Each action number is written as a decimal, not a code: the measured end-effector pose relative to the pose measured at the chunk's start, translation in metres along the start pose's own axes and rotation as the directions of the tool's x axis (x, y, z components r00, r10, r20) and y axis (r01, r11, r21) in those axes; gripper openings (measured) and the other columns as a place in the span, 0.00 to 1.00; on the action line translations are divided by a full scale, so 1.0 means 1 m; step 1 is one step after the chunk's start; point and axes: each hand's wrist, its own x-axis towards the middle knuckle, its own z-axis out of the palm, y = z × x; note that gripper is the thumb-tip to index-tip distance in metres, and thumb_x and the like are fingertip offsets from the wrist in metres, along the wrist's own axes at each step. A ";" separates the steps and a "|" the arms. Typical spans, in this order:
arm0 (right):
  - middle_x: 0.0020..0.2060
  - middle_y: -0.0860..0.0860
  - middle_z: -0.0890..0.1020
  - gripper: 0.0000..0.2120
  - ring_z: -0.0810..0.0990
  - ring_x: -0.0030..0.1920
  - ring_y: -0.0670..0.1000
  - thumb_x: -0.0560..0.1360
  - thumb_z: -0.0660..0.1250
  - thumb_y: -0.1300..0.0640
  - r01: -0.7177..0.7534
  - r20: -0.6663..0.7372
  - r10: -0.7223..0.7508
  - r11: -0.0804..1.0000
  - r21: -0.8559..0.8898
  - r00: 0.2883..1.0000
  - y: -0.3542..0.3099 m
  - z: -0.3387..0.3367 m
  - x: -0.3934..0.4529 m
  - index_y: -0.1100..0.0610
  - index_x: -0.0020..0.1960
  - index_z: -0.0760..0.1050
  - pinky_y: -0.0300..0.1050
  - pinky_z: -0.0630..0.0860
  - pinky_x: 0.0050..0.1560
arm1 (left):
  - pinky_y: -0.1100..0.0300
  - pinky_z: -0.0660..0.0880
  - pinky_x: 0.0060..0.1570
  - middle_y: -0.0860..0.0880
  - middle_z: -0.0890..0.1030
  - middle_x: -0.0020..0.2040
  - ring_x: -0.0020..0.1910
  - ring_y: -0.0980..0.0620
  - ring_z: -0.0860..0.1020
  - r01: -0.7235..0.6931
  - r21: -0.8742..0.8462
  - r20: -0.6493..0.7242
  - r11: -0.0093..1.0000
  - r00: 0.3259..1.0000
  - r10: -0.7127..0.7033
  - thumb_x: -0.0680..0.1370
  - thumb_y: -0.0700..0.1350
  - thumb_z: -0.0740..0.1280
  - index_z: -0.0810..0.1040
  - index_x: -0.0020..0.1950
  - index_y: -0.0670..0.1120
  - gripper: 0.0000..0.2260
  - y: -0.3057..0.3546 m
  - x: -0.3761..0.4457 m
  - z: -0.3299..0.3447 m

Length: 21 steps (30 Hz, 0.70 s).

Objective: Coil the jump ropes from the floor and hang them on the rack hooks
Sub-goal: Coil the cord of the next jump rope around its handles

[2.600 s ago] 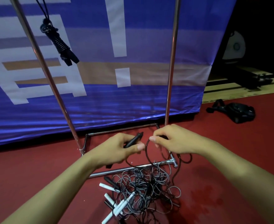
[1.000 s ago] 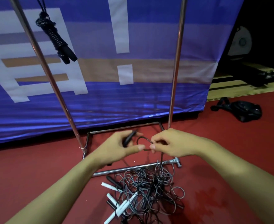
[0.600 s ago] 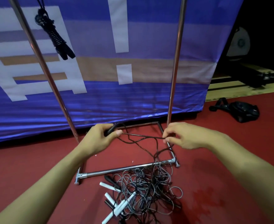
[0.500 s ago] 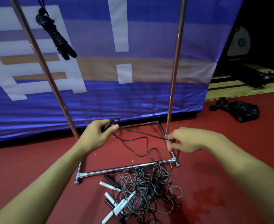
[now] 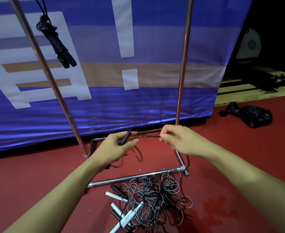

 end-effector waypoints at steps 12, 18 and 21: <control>0.25 0.42 0.76 0.14 0.73 0.29 0.41 0.86 0.57 0.50 -0.179 0.161 0.157 0.975 0.131 0.974 -0.003 -0.017 -0.005 0.55 0.48 0.77 0.41 0.71 0.41 | 0.63 0.61 0.26 0.52 0.65 0.30 0.27 0.55 0.61 0.000 -0.055 0.027 0.998 1.000 0.001 0.76 0.50 0.77 0.83 0.52 0.46 0.10 0.011 0.004 0.001; 0.31 0.43 0.80 0.09 0.77 0.33 0.44 0.79 0.70 0.47 -0.091 0.030 0.090 0.993 0.069 0.996 -0.008 -0.032 -0.008 0.51 0.43 0.78 0.44 0.74 0.43 | 0.64 0.69 0.37 0.50 0.76 0.32 0.32 0.58 0.70 -0.023 0.145 -0.102 0.989 0.994 0.038 0.76 0.52 0.77 0.84 0.46 0.49 0.08 0.002 0.009 -0.011; 0.33 0.45 0.84 0.11 0.81 0.33 0.50 0.80 0.68 0.48 -0.043 -0.026 0.043 0.999 -0.002 0.999 -0.015 -0.030 -0.009 0.50 0.41 0.78 0.49 0.78 0.42 | 0.64 0.68 0.36 0.47 0.72 0.33 0.32 0.58 0.68 -0.117 0.046 -0.090 0.992 0.989 0.121 0.77 0.47 0.77 0.84 0.54 0.50 0.07 0.014 0.002 -0.013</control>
